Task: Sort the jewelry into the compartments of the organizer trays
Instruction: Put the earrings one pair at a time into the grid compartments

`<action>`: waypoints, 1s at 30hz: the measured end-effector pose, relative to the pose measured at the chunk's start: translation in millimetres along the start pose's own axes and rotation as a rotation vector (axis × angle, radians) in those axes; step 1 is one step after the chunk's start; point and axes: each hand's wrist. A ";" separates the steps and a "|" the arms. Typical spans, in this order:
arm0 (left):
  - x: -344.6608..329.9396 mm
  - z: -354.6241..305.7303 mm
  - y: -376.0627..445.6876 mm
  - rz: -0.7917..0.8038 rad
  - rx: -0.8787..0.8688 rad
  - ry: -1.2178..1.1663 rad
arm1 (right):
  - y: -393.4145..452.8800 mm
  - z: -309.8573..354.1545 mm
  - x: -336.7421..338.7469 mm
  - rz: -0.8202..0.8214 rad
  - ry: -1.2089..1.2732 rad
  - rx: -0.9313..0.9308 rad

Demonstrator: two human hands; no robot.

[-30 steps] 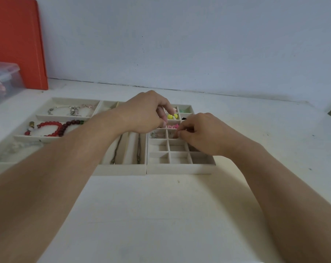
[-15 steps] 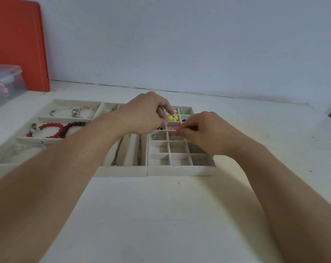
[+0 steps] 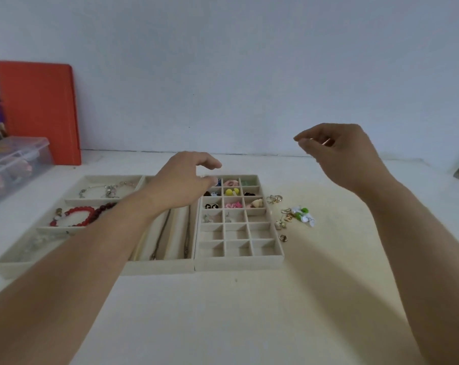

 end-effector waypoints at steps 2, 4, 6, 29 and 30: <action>-1.0 -9.5 0.9 0.004 0.003 -0.004 | 3.8 -7.8 4.8 0.078 -0.089 0.007; -7.0 -21.8 1.2 0.035 -0.004 0.009 | 2.0 -25.7 7.8 0.134 -0.178 0.013; -15.3 -34.3 3.0 0.070 -0.023 0.028 | -2.6 -50.2 10.0 0.135 -0.206 0.002; -75.1 -114.5 40.1 0.367 -0.094 0.192 | -22.6 -87.9 16.8 0.531 -0.320 -0.281; -75.4 -115.4 40.1 0.370 -0.100 0.181 | -22.4 -88.4 17.8 0.528 -0.307 -0.286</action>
Point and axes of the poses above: each hand's wrist, its own y-axis towards the middle knuckle, its own x-axis out of the back of the hand, z = x × y, and after that the axes turned 15 degrees about y, right-handed
